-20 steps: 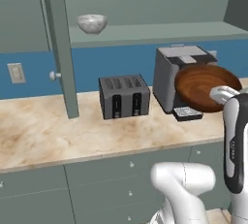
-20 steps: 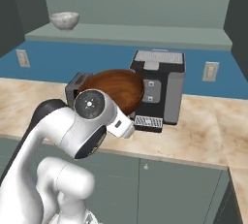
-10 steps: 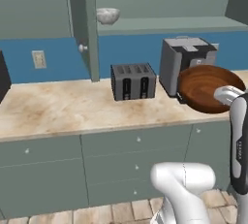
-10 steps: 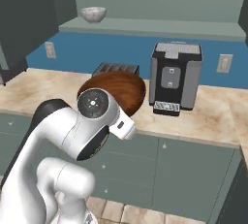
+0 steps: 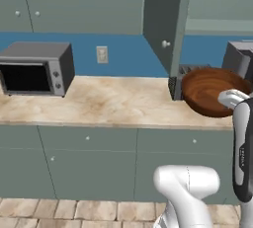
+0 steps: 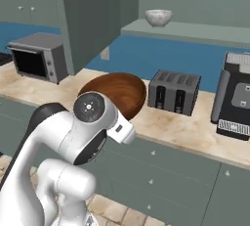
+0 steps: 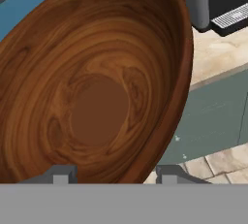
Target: Take the smaller bowl and place it next to the appetizer plate on the dining counter , and place the larger bowl next to the plate with cooked food.
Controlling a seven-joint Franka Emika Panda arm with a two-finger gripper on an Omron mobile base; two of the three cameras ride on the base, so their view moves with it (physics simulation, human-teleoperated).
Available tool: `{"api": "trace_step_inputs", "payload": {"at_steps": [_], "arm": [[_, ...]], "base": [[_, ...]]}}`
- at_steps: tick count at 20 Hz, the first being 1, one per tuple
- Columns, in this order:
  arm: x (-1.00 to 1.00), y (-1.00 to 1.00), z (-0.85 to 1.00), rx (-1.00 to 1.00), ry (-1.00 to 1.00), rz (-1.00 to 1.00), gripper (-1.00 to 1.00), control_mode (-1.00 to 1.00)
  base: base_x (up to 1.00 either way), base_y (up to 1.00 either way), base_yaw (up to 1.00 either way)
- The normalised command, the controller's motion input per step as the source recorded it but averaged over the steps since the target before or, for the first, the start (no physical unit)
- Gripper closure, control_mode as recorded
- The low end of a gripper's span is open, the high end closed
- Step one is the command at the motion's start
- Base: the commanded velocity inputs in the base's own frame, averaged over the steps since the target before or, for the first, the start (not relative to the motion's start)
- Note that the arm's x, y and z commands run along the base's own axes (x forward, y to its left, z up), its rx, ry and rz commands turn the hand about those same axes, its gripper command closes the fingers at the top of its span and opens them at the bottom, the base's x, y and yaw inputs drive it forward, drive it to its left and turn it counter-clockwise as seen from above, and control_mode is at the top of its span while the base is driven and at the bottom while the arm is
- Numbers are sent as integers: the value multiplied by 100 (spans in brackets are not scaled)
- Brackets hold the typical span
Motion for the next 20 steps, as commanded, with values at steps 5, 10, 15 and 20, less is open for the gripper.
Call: {"api": "trace_step_inputs", "payload": {"at_steps": [5,10,15,20], "arm": [[0,0,0,0,0,0,100,100],[0,0,0,0,0,0,100,100],[0,0,0,0,0,0,100,100],[0,0,0,0,0,0,100,100]], "base": [[-26,26,50],[-35,30,58],[-10,44,63],[-1,44,65]]}}
